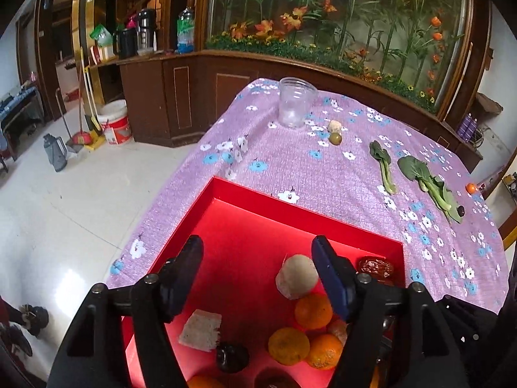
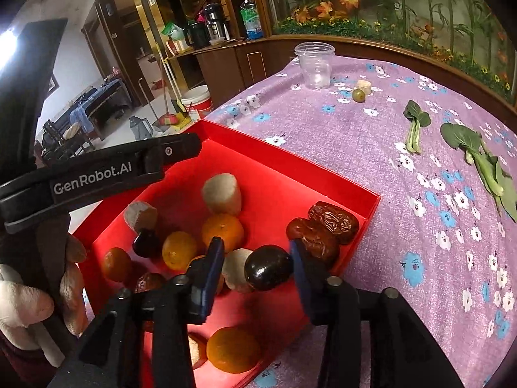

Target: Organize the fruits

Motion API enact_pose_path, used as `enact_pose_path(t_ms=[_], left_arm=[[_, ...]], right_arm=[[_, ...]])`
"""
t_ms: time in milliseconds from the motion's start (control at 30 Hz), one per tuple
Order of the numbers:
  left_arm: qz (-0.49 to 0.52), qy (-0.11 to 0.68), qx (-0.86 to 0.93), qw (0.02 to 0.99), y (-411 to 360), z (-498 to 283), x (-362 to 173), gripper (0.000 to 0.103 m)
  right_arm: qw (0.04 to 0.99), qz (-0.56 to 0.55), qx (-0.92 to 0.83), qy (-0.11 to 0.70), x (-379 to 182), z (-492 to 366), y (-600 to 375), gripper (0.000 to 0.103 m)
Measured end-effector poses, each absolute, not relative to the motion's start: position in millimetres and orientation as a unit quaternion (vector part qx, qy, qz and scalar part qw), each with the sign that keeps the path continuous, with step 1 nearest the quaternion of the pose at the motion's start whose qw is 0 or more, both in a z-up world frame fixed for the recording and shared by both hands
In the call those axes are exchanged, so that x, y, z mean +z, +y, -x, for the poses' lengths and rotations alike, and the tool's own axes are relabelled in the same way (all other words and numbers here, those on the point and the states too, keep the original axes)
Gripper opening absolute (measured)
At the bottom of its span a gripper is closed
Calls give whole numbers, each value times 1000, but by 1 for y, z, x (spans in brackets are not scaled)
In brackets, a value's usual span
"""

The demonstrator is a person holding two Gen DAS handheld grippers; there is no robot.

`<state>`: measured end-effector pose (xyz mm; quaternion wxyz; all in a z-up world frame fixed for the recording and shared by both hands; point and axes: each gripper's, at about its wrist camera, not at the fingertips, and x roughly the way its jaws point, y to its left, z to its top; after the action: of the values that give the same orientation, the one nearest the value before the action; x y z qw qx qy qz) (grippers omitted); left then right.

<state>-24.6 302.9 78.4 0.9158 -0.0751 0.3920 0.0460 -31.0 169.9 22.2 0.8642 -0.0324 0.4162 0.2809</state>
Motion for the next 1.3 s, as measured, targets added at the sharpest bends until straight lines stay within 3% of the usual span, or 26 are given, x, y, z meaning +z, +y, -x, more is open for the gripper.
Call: enact_pose_path(t_ms=[100, 200, 667, 1300], left_arm=[[66, 383, 51, 920, 298, 31, 84, 78], [62, 379, 53, 922, 295, 36, 87, 78], [64, 373, 63, 924, 290, 57, 90, 79], [60, 256, 151, 953, 278, 149, 124, 99]], right_arm=[[866, 35, 282, 411, 25, 36, 169, 50], [868, 34, 283, 407, 28, 40, 168, 54], [866, 36, 301, 398, 37, 63, 168, 55], [895, 48, 256, 363, 46, 111, 147, 82]])
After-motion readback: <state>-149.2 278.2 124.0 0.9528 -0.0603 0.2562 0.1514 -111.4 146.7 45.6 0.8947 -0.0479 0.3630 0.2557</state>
